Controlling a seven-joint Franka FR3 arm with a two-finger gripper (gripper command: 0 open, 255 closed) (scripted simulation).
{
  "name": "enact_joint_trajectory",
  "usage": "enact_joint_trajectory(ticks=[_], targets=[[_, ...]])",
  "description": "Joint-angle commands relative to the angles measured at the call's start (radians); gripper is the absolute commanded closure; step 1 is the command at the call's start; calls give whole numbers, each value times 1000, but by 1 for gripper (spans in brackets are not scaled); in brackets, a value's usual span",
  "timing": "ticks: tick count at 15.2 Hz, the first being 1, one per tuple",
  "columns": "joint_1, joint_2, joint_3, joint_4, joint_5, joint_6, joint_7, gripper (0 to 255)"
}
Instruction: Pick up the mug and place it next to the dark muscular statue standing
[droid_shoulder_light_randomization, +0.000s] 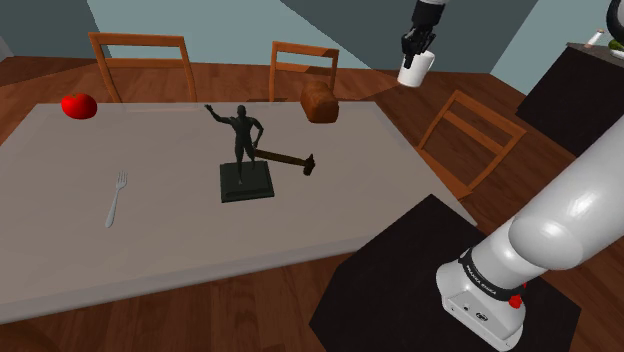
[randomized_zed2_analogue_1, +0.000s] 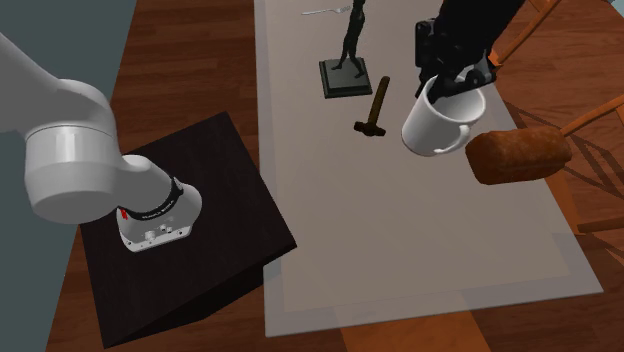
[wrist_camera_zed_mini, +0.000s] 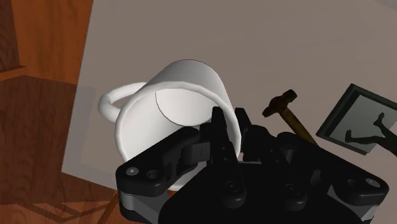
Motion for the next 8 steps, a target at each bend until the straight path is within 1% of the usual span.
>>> enact_joint_trajectory(ticks=[1,8], targets=[[26,-5,22,-3,-1,-4,49,255],[108,39,94,55,8,-25,202,255]])
